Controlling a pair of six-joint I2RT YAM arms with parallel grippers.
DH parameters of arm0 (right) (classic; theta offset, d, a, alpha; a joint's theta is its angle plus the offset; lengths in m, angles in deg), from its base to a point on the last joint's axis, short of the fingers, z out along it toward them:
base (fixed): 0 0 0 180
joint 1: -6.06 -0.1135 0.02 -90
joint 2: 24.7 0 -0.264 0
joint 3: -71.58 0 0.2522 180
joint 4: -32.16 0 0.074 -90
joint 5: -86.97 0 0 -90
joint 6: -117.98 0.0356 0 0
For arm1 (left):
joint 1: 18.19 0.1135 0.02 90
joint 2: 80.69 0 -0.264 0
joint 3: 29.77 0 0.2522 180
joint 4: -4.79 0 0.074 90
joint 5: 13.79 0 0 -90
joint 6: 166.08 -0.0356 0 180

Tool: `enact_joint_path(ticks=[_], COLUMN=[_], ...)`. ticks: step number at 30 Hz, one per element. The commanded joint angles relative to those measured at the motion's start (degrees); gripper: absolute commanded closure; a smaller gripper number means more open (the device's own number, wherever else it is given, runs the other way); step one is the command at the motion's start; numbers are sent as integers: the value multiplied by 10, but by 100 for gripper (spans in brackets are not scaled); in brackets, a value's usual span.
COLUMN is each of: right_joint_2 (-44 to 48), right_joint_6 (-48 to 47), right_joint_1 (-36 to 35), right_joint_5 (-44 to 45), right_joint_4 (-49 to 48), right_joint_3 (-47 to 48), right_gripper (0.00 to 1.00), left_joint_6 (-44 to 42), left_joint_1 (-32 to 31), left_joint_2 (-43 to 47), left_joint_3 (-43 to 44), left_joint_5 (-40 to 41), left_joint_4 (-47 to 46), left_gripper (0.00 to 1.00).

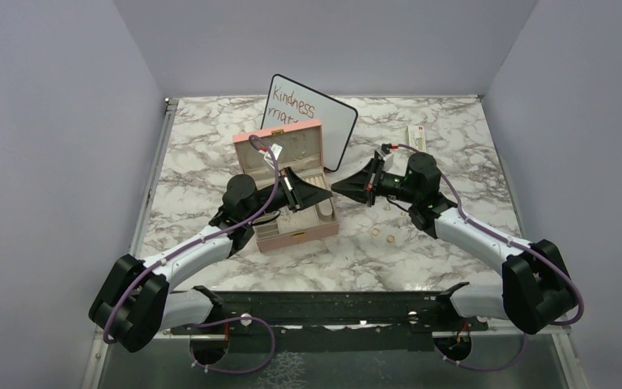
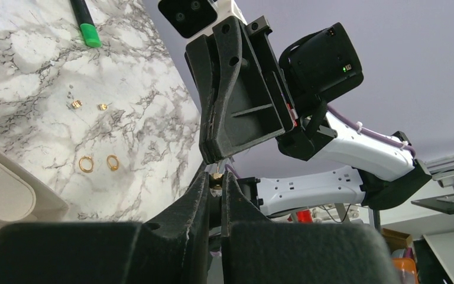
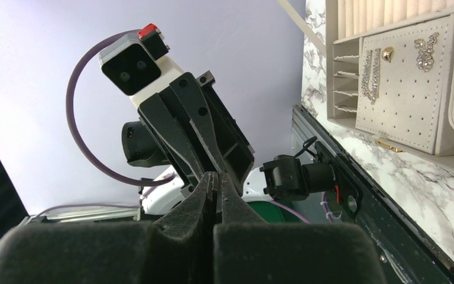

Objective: Organize the mixed jewelry

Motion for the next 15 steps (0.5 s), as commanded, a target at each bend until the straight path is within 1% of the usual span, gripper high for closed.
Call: enact_joint_path(ticks=[1,3,5,9,11,13,15], right_joint_2=[11,11,10,11,12,15,21], right_joint_6=[-9,-8,-8,-10,-14,-22,-30], right_joint_1=[2,2,2,2,2,4,6], right_joint_5=[11,10,9,11,16,24,35], right_joint_4=[0,1,1,4,8,19,31], right_joint_3=[-2,-2,-2,-3,-5,-5,-10], right_gripper=[97,94,86,62,53,48,45], left_joint_6=[-8,-8,-8,-10,-12,-17,-28], left_joint_1=[0,-1,0,2,6,10,16], left_joint_2=[7,8,7,6,7,11,17], left_joint_3=[-2,-2,-1,-1,0,2,7], left_joint_5=[12,13,14,14,14,10,7], left_joint_4=[-18,-17,-15,-3,7,30,69], left_gripper=[95,96,96,96,96,96,96])
